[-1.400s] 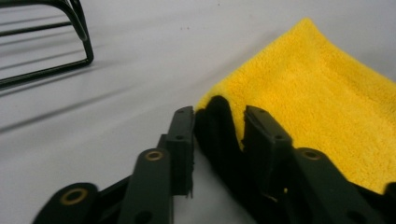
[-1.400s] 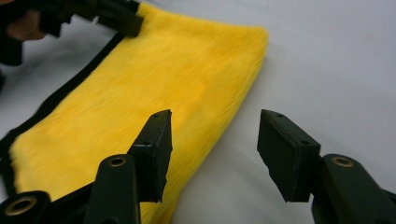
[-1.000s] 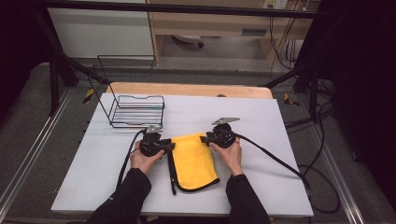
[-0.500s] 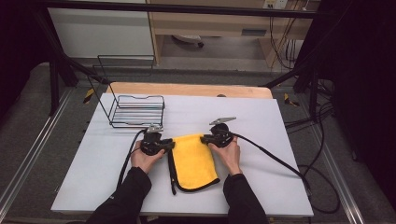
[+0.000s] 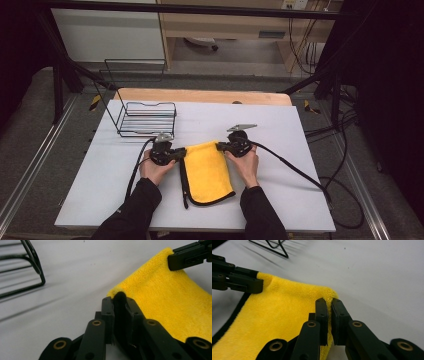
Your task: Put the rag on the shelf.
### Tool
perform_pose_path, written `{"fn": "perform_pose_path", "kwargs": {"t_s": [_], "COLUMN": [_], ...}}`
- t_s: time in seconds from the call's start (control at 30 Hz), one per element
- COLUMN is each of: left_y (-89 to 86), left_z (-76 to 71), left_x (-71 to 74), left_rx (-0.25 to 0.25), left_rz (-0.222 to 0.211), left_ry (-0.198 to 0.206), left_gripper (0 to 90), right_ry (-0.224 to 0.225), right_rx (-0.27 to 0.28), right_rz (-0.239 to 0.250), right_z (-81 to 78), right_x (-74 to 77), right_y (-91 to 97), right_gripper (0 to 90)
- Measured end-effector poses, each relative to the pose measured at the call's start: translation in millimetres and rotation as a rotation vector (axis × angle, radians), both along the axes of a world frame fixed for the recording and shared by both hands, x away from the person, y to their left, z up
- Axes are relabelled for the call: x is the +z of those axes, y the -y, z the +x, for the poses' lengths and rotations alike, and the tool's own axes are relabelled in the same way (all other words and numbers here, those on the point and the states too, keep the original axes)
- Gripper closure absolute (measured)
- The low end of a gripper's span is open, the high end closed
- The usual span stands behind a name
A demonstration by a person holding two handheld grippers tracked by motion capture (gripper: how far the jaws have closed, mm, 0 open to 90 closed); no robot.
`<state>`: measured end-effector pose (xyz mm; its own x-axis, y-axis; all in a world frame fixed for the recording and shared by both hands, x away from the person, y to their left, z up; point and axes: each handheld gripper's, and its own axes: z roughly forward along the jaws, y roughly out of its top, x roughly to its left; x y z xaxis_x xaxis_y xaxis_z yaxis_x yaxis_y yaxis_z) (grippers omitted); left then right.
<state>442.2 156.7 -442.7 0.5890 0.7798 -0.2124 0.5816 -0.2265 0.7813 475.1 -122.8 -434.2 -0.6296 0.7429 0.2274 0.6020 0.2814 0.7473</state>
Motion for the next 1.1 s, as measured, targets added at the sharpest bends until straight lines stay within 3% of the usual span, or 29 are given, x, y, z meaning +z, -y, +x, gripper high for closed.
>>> {"fn": "perform_pose_path", "kwargs": {"t_s": [0.13,0.37,0.57,0.7,0.83,1.1], "left_y": [0.2,3.0,4.5,5.2,7.2,6.8], "left_z": [-6.0,-16.7,-28.7,-34.5,-39.6,-47.2], "left_x": [9.1,22.6,36.0,42.5,50.7,65.1], "left_rx": [-0.005,-0.028,-0.045,-0.051,-0.065,-0.088], "left_rz": [-0.02,0.008,0.005,-0.019,-0.016,-0.039], "left_ry": [0.037,0.111,0.162,0.187,0.214,0.239], "left_gripper": [79.0,79.1,79.2,79.3,79.3,79.3], "right_ry": [0.05,0.097,0.148,0.176,0.197,0.234], "right_rx": [0.0,-0.004,-0.001,-0.001,-0.006,-0.011], "right_rz": [0.024,0.051,0.073,0.094,0.11,0.137], "right_z": [-13.3,-27.1,-41.9,-49.4,-56.3,-66.5], "right_x": [15.0,27.2,38.3,47.2,53.5,64.0], "right_y": [4.0,7.5,11.9,16.6,20.1,26.4], "right_gripper": [85.0,85.0,85.1,85.1,85.1,85.1]}}
